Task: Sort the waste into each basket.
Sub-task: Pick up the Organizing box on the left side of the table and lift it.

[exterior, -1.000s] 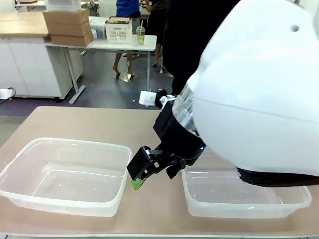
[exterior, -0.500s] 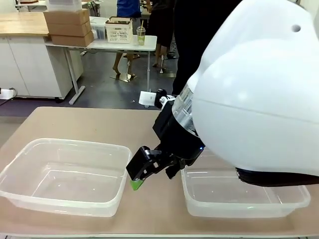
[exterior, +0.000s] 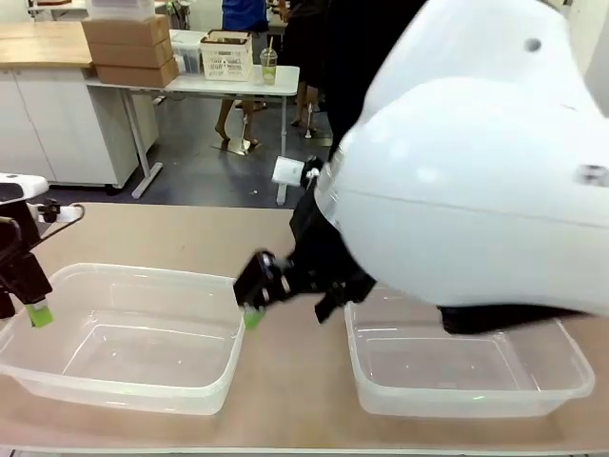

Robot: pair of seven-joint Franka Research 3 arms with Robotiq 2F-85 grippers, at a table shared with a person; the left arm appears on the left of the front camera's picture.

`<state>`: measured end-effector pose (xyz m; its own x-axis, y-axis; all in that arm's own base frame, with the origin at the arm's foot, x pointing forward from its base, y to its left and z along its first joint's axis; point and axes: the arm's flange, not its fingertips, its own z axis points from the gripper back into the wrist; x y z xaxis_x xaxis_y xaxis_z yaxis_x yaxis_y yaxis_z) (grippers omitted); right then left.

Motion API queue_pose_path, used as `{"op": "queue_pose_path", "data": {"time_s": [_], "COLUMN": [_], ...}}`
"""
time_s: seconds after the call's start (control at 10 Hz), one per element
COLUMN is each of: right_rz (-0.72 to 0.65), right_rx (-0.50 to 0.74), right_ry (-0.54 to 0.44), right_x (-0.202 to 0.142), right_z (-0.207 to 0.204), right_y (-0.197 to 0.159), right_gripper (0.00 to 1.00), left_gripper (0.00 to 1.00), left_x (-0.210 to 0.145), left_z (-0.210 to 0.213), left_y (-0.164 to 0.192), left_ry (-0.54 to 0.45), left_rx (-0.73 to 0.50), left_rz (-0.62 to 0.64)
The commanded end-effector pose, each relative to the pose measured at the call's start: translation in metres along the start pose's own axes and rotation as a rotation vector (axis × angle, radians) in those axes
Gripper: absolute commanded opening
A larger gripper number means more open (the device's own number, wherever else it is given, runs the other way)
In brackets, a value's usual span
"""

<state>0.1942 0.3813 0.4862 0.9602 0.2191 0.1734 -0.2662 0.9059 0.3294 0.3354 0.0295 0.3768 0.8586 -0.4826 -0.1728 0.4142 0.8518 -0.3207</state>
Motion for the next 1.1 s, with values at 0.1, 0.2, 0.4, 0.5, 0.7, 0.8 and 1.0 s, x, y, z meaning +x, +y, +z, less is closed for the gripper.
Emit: {"op": "queue_pose_path", "data": {"time_s": [0.1, 0.2, 0.4, 0.5, 0.7, 0.8, 1.0], "right_rz": [-0.382, -0.366, -0.251, -0.336, -0.313, -0.314, -0.411], "right_rx": [-0.170, -0.243, -0.366, -0.204, -0.287, -0.212, -0.117], "right_ry": [-0.079, -0.016, 0.222, -0.033, 0.084, 0.078, -0.023], "right_x": [0.064, 0.068, 0.056, 0.049, 0.040, 0.051, 0.070], "right_z": [-0.044, -0.065, -0.094, -0.057, -0.083, -0.110, -0.145], "right_y": [0.080, 0.089, 0.079, 0.061, 0.060, 0.071, 0.076], "right_gripper": [1.00, 1.00, 1.00, 1.00, 1.00, 1.00, 1.00], "left_gripper": [1.00, 1.00, 1.00, 1.00, 1.00, 1.00, 1.00], "left_x": [-0.023, -0.022, -0.019, 0.001, 0.004, 0.007, 0.005], "left_z": [-0.027, -0.030, -0.027, 0.000, 0.005, 0.003, -0.002], "left_y": [-0.003, -0.003, -0.002, 0.010, 0.014, 0.011, 0.006], "left_ry": [-0.047, -0.070, -0.180, -0.045, -0.094, -0.092, -0.102], "left_rx": [-0.045, -0.047, -0.042, -0.035, -0.037, -0.023, -0.008], "left_rz": [-0.013, -0.005, 0.071, 0.019, 0.041, 0.048, 0.035]}}
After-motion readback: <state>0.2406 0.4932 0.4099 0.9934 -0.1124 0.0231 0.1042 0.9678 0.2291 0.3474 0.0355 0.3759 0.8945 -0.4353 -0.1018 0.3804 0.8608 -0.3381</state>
